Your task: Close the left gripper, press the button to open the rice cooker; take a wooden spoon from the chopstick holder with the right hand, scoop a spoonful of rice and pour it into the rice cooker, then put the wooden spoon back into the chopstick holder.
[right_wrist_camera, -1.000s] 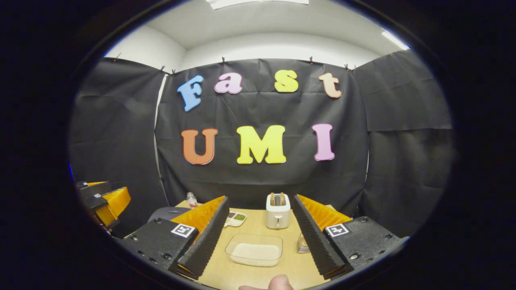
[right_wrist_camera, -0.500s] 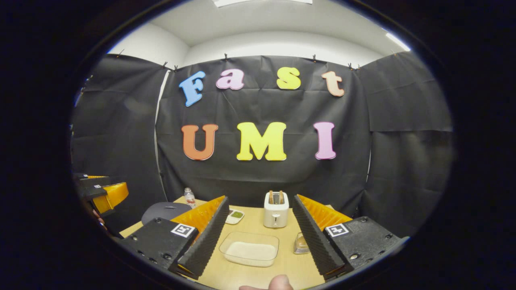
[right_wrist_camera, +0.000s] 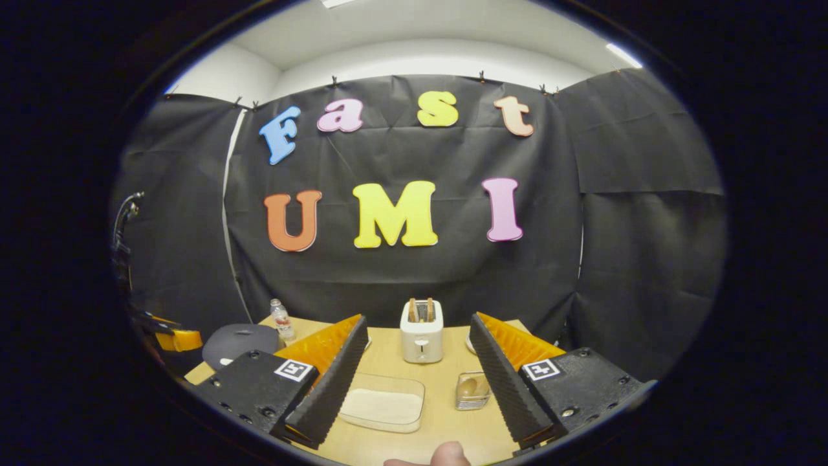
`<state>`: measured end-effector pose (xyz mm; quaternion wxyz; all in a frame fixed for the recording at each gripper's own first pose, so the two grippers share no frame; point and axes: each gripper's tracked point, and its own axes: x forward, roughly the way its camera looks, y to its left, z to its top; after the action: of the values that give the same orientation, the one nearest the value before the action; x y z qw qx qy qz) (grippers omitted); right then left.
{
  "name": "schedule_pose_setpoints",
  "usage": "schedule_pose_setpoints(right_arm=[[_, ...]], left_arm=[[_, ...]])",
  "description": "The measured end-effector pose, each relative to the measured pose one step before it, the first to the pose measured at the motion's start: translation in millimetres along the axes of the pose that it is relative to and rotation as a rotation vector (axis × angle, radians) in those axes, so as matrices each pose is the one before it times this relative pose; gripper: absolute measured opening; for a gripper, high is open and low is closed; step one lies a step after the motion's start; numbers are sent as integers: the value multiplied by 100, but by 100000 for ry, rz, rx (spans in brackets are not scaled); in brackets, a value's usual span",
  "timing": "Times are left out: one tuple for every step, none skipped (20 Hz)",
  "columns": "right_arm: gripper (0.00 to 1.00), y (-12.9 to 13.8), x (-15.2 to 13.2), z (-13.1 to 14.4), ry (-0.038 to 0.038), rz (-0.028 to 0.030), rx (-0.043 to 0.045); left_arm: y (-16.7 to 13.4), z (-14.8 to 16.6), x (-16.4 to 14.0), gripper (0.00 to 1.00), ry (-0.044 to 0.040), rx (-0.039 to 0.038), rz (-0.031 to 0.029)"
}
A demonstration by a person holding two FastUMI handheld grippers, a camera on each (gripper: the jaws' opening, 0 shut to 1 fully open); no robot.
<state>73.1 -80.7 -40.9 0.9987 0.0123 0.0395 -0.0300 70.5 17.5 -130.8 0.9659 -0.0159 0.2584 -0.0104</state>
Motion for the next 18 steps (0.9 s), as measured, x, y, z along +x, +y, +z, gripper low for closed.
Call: schedule_pose_setpoints(right_arm=[[100,-575,433,-62,328,-754,9],[100,-566,481,-19,208,-889,173],[100,-561,448,-211,776,-482,125],[100,-320,436,-277,709,-448,148],[100,-445,523,-223,1061,-519,144],[100,-275,465,-416,1064,-521,235],[100,-410,400,-389,1412,-776,275],[100,-376,396,-493,1376,-341,435],[100,-263,347,-254,1025,-257,495],[100,-355,285,-242,718,-685,458],[100,-387,259,-126,640,-663,496],[100,-213,293,-324,962,-384,396],[100,-302,168,-196,725,-372,136],[100,-334,271,-64,279,-643,80],[100,-311,201,-32,268,-622,-123],[99,-221,132,-302,846,-390,-455],[99,-194,106,-187,784,-223,-434],[100,-189,239,17,279,-456,-175]], left_arm=[[446,-82,699,71,1640,576,792],[300,-306,457,60,1754,683,787],[142,-181,640,53,1564,107,-351],[153,-237,969,51,1920,-451,-249],[133,-277,769,50,1584,-668,-649],[783,-246,620,60,1771,-1047,1910],[210,-555,878,31,2469,-2273,745],[-81,-664,784,1,3017,-1790,-2237],[-251,-512,563,4,2553,-1146,-2297],[254,-8,570,5,668,-163,-69],[91,-206,1760,5,1224,-3070,-955],[-115,-140,-213,0,609,-1964,315],[62,-328,238,0,1016,337,-265],[422,-361,217,0,665,994,535],[233,30,187,0,355,542,715],[210,38,496,0,586,-34,854],[311,110,320,0,44,-31,642],[239,-271,210,0,829,-184,449]])
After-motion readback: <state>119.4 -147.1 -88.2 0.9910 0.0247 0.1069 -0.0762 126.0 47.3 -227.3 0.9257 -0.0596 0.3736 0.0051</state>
